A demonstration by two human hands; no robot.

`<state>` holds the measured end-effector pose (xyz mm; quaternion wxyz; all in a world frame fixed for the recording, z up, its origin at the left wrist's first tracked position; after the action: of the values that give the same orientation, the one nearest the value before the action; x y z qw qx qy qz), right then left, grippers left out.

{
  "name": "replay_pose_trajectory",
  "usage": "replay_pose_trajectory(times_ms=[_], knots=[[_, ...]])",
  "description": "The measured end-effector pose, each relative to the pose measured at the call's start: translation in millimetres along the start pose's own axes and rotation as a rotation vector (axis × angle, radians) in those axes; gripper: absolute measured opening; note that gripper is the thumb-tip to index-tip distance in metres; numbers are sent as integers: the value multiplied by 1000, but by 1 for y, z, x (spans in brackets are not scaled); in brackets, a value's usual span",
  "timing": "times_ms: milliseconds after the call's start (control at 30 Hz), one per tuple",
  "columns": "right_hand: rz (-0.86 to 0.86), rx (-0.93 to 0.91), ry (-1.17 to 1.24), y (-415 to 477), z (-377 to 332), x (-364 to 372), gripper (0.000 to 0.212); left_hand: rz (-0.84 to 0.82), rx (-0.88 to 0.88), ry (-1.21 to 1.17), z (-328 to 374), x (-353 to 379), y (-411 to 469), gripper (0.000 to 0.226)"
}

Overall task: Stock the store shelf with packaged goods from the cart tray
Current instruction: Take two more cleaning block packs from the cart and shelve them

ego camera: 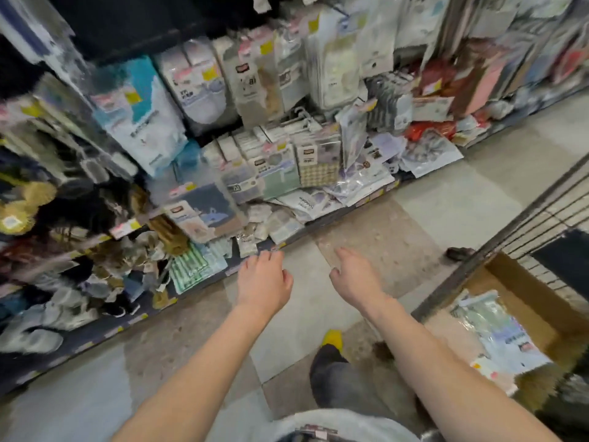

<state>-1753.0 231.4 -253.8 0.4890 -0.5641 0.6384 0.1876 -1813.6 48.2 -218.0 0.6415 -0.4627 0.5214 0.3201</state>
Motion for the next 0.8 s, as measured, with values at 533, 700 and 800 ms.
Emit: replay_pose_trajectory(times_ms=[533, 700, 800], knots=[[296, 748, 313, 105, 206, -108, 59, -114, 823, 218, 282, -37, 274, 46], [420, 1126, 416, 83, 233, -110, 39, -207, 1181, 271, 366, -21, 304, 49], [455, 1321, 499, 67, 237, -108, 38, -252, 1381, 322, 408, -20, 296, 46]])
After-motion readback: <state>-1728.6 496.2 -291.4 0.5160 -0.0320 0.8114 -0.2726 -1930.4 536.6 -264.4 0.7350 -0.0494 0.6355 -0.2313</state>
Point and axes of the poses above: each hand's wrist, its own y-axis towards the middle knuckle, its own x-axis out of the palm, z = x × y, the point moved 1 cm from there along y, towards the middle knuckle, and after that the axes turned 1 degree about -y, right-handed, at the moved point
